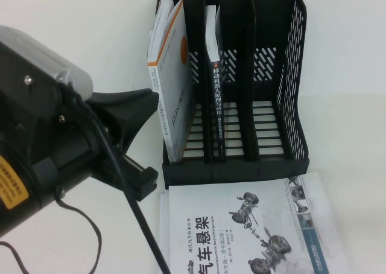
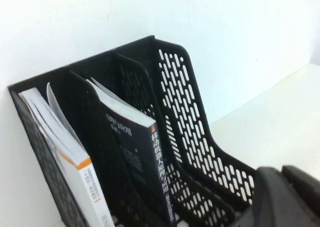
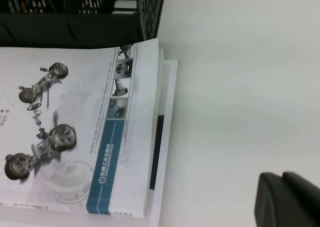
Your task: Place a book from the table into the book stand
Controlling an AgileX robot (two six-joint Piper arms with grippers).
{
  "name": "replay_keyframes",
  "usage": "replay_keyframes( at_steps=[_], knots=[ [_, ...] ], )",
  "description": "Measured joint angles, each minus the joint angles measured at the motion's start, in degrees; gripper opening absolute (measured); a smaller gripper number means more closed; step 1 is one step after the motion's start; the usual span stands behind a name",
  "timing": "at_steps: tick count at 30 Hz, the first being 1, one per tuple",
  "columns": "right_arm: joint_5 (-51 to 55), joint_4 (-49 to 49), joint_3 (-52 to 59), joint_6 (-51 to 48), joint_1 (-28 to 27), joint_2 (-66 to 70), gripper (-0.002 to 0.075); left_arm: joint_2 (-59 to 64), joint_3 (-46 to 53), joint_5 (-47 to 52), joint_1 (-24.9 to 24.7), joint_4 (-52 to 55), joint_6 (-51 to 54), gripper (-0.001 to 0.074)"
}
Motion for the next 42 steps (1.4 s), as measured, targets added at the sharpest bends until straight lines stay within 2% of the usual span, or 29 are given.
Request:
replay_keyframes(
  at_steps=[2, 5, 10, 15, 19, 24, 27, 31, 35, 42],
  knots=[
    [0.00, 0.00, 0.00, 0.00, 0.00, 0.00, -0.0001, -0.13, 0.00, 0.00, 0.61, 0.00, 0.00, -0.0001],
    [0.00, 0.00, 0.00, 0.00, 0.00, 0.00, -0.0001, -0.77, 0.00, 0.00, 4.26, 0.98, 0.49, -0.0001],
    [0.00, 0.00, 0.00, 0.00, 0.00, 0.00, -0.0001, -3.08, 0.00, 1.27, 13.08, 1.35, 0.49, -0.0002],
    [0.13, 0.00, 0.00, 0.00, 0.00, 0.00, -0.0001, -11.59, 1.27, 11.42, 22.87, 4.19, 2.16, -0.0002],
    [0.13, 0.00, 0.00, 0.00, 0.00, 0.00, -0.0001, -22.49, 6.97, 19.62, 27.55, 4.21, 2.81, -0.0002],
    [0.13, 0.10, 0.00, 0.00, 0.00, 0.00, -0.0001, -36.27, 18.30, 21.40, 33.55, 3.47, 2.56, -0.0002],
    [0.13, 0.10, 0.00, 0.00, 0.00, 0.00, -0.0001, -43.73, 26.13, 21.32, 37.18, 1.90, -2.02, -0.0002],
    [0.13, 0.10, 0.00, 0.00, 0.00, 0.00, -0.0001, -50.32, 37.01, 16.21, 39.54, -0.87, -6.82, -0.0002],
    [0.13, 0.10, 0.00, 0.00, 0.00, 0.00, -0.0001, -53.61, 45.16, 9.91, 39.82, -1.99, -9.51, -0.0002],
    [0.13, 0.10, 0.00, 0.00, 0.00, 0.00, -0.0001, -53.91, 45.62, 18.69, 39.60, -4.40, -11.09, -0.0002]
  ],
)
